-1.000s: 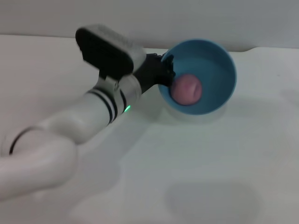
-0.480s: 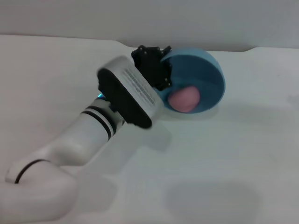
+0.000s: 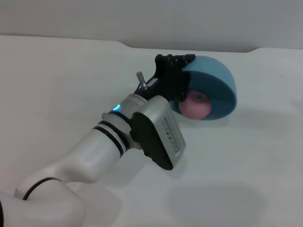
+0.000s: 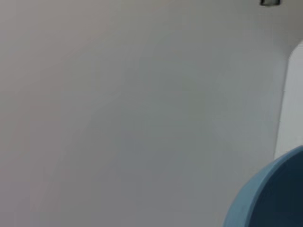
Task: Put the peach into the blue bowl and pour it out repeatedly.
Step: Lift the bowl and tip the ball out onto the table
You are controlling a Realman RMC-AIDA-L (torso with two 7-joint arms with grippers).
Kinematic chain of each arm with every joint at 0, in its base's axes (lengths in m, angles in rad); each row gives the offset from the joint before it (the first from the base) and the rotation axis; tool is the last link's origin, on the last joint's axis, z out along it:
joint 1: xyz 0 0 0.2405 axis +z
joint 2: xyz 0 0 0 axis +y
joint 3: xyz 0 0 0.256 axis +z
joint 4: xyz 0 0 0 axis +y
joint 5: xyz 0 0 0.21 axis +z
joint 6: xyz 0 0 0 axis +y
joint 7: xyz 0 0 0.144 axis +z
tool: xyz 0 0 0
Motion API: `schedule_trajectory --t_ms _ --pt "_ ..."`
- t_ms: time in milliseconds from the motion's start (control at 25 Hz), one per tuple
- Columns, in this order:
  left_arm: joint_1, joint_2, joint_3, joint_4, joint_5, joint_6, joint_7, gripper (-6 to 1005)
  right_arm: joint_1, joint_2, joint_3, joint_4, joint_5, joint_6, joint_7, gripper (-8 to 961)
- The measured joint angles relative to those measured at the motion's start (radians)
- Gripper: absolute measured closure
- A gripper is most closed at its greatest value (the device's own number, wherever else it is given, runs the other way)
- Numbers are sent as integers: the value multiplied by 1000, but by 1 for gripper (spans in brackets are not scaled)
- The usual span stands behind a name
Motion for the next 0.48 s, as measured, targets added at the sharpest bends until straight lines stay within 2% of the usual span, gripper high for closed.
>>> schedule_trajectory --t_ms 480 --pt "-24 0 10 -20 -2 -46 66 999 -5 1 0 38 4 -15 -37 513"
